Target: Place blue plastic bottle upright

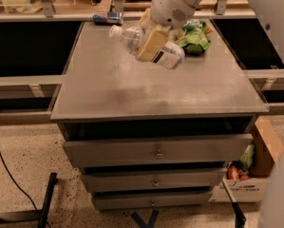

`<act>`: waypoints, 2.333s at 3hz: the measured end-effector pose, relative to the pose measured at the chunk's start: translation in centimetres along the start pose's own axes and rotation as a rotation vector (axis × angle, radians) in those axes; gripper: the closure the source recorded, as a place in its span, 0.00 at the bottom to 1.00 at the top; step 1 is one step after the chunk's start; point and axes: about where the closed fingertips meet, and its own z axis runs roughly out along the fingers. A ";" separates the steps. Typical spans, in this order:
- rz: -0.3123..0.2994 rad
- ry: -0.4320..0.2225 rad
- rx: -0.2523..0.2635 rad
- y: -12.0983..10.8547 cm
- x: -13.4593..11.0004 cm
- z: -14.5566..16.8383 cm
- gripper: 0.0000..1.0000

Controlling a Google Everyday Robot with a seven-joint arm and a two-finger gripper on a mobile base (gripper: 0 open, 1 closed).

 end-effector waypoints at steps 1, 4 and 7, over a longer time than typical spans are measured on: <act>-0.009 -0.210 0.069 0.0 0.6 0.4 1.00; 0.036 -0.576 0.092 0.9 -0.6 -2.5 1.00; 0.175 -0.918 0.084 1.4 0.7 -0.9 1.00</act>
Offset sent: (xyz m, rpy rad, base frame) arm -0.0150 -0.0347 0.0235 0.9047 0.0074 0.0703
